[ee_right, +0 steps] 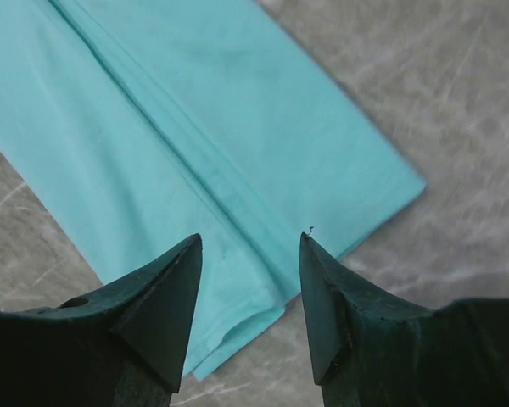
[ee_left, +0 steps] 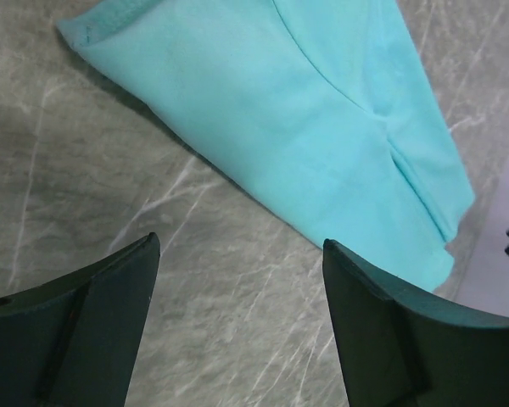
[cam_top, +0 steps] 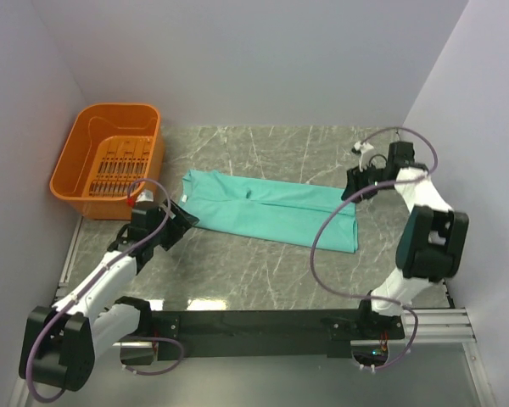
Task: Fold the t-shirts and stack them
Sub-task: Fold the tshirt
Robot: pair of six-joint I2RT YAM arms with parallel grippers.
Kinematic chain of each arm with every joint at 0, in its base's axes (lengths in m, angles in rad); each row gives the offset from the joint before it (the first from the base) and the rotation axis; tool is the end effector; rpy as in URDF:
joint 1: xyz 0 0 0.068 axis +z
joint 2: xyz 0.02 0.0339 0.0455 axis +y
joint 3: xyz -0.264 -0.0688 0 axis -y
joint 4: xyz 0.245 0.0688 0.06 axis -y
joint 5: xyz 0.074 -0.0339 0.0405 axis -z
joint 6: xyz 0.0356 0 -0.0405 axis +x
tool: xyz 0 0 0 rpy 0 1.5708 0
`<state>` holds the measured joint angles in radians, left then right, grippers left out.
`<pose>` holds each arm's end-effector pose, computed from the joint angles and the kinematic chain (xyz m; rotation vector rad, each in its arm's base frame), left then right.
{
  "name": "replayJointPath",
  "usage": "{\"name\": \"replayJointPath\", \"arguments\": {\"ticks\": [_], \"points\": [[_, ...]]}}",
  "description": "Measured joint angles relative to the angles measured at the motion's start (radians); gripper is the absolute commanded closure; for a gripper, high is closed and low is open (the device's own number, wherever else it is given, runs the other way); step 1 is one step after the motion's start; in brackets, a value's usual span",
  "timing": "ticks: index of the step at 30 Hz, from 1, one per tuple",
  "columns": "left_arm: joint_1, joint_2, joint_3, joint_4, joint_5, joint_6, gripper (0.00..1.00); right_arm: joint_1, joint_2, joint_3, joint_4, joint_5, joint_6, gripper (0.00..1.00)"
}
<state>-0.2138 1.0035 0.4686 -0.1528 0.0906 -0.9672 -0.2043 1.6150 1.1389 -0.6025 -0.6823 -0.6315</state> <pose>0.1987 -0.0464 0.1934 -0.8212 2.2133 -0.7100 0.3227 -0.0439 0.2287 -0.7111 2.2782 0.5290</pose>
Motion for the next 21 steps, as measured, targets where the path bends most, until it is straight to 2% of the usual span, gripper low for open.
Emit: {"name": "replayJointPath", "arguments": {"ticks": [5,8,9,12,14,15,17,19,21], "points": [[0.000,-0.077,-0.092,0.064,0.026,-0.034,0.17,0.016,0.225,0.276,-0.122,-0.044,-0.059,0.47],[0.000,-0.126,-0.123,0.081,0.037,-0.045,0.17,0.050,0.265,0.303,-0.138,-0.023,-0.065,0.57],[0.000,-0.150,-0.135,0.086,0.039,-0.049,0.17,0.069,0.268,0.303,-0.144,-0.011,-0.064,0.65],[0.000,-0.215,-0.172,0.101,0.048,-0.062,0.24,0.137,0.278,0.303,-0.144,0.018,-0.054,0.79],[0.000,-0.235,-0.187,0.120,0.057,-0.074,0.29,0.178,0.296,0.303,-0.135,0.045,-0.038,0.83],[0.000,-0.229,-0.186,0.134,0.063,-0.076,0.35,0.197,0.307,0.303,-0.128,0.058,-0.031,0.89],[-0.002,-0.190,-0.171,0.152,0.072,-0.074,0.43,0.226,0.335,0.303,-0.110,0.090,-0.008,0.96],[-0.011,-0.105,-0.122,0.158,0.078,-0.072,0.53,0.242,0.357,0.305,-0.095,0.119,0.014,0.98],[-0.036,-0.006,-0.052,0.159,0.077,-0.066,0.57,0.248,0.390,0.322,-0.090,0.148,0.032,0.99]]}}
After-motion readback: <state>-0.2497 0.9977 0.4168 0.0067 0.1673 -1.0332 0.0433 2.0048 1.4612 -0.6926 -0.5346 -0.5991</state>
